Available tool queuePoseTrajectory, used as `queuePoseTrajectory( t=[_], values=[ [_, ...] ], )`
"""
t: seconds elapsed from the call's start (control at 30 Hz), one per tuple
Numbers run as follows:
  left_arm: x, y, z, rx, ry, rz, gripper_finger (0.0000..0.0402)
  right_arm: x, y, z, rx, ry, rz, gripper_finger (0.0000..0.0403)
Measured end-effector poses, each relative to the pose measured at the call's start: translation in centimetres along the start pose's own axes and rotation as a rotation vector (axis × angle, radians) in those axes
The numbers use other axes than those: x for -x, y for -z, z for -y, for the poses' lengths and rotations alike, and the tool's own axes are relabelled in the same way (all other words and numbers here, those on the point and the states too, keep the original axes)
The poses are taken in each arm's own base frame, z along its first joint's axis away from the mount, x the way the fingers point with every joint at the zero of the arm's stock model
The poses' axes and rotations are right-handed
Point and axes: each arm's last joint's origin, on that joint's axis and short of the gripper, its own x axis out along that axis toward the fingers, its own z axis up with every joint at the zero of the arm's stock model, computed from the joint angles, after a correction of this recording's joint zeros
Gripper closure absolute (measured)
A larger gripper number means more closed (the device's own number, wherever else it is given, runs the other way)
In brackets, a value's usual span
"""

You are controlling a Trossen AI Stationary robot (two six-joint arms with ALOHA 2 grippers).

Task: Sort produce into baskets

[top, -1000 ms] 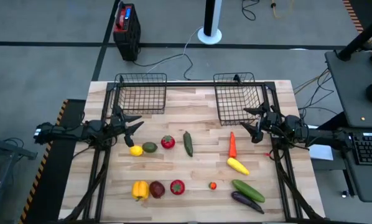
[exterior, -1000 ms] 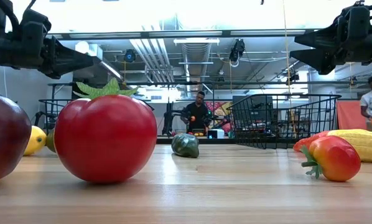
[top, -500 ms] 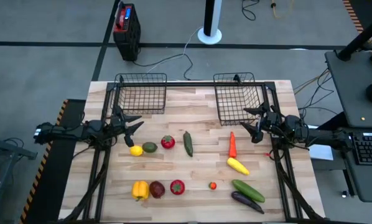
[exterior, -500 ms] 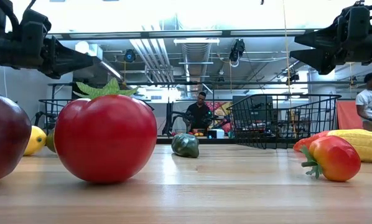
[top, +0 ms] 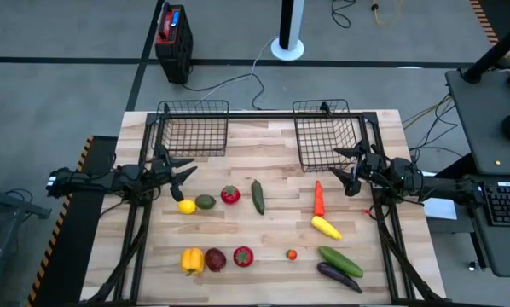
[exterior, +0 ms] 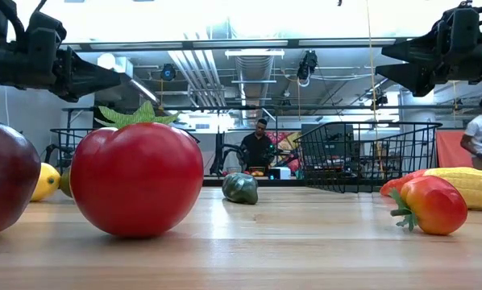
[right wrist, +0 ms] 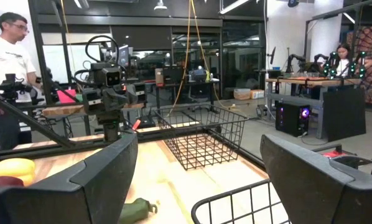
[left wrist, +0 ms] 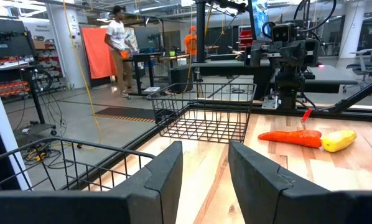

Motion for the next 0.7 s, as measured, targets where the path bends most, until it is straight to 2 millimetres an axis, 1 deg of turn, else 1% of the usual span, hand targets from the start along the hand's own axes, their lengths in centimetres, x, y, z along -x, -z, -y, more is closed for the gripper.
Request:
queuePoseTrajectory(
  t=[0.47,0.6,0.7],
  values=[
    [0.0,0.0,0.0,0.0,0.0,0.0,0.0287,0.0,-0.08,0.02,-0.006,0.007,0.008,0.0071],
    [0.0,0.0,0.0,0.0,0.0,0.0,0.0287,0.03,-0.69,0.09,-0.153,0.022,0.071,0.0071],
    [0.0,0.0,0.0,0.0,0.0,0.0,0.0287,0.04,-0.87,0.08,-0.321,0.013,0.093,0.0071]
  ],
)
